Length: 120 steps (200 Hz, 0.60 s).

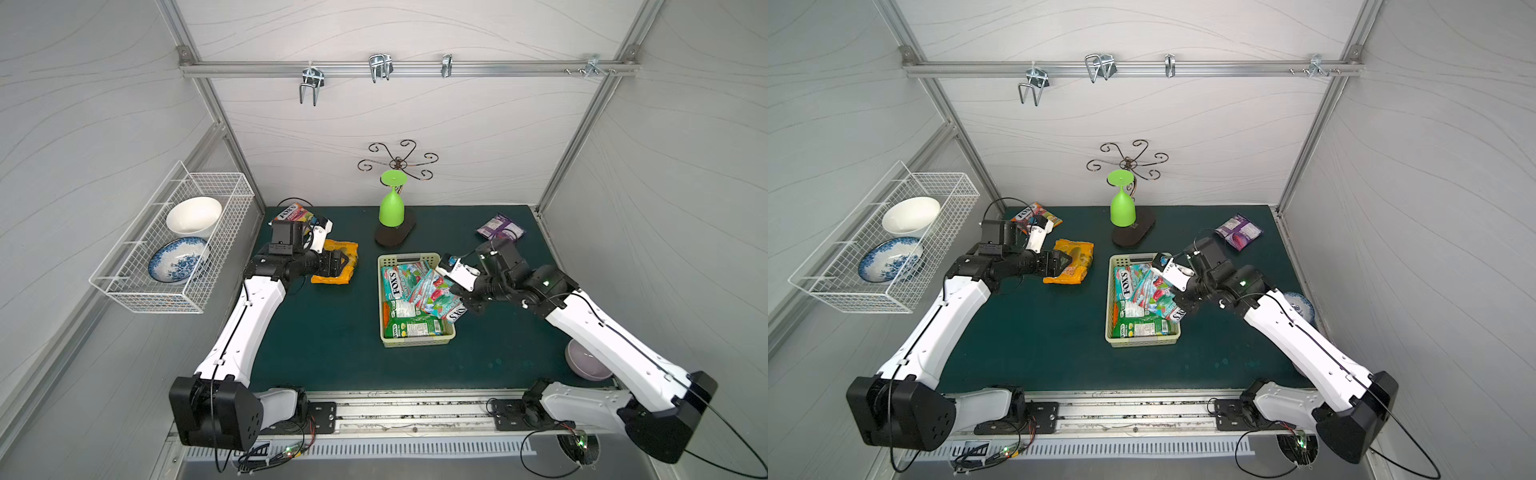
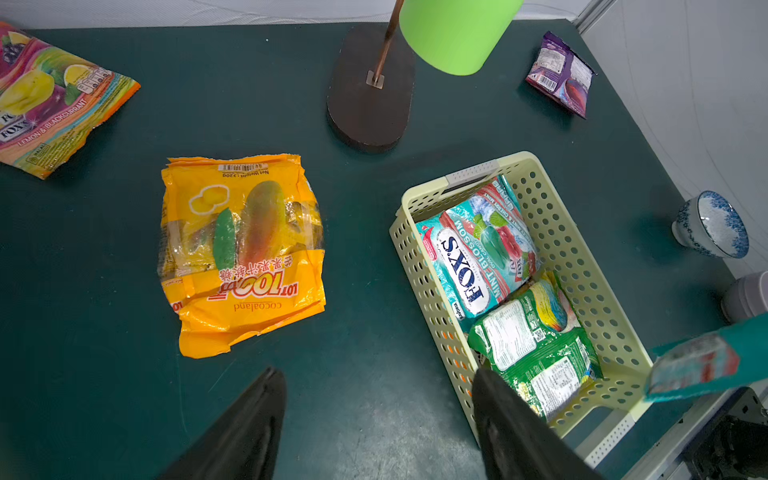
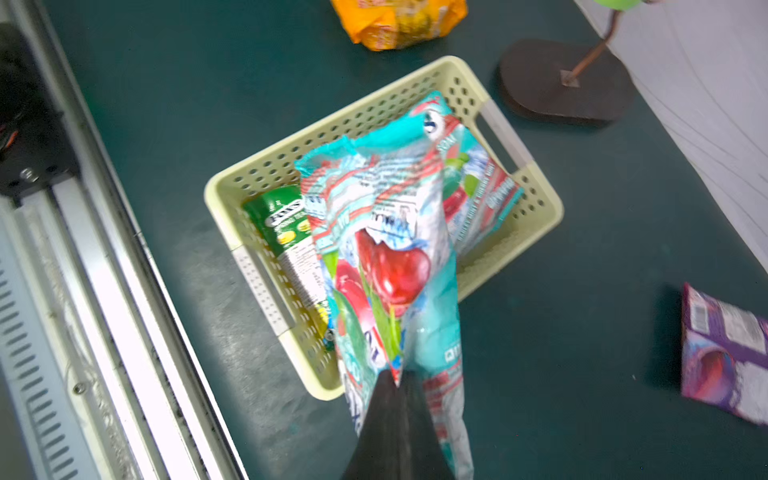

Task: Put the candies in the basket
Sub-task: Place the candy in the basket.

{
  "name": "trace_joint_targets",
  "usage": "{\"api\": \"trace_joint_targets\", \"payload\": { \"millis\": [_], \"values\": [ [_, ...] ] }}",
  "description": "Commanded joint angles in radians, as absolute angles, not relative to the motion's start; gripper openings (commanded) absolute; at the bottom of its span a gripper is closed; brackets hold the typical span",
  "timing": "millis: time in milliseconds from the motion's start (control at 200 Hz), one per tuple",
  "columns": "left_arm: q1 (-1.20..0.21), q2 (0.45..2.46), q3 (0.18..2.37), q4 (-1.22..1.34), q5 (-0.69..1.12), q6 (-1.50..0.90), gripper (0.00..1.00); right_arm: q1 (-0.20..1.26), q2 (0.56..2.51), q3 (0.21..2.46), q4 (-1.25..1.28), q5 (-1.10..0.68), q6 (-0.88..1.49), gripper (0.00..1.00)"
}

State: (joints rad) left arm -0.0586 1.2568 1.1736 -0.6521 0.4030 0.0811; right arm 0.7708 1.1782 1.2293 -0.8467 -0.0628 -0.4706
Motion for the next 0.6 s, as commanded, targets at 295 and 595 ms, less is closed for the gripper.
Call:
{"api": "trace_joint_targets", "payload": {
  "millis": [295,595],
  "values": [
    [-0.047,1.233,1.173,-0.612,0.411,0.078,0.75,0.858,1.371,1.315,-0.822,-0.074,-0.746,0.0],
    [-0.044,1.239,1.178,-0.614,0.419,0.074,0.75,0.892,1.503,1.416,-0.886,-0.039,-0.816,0.0]
  ]
}}
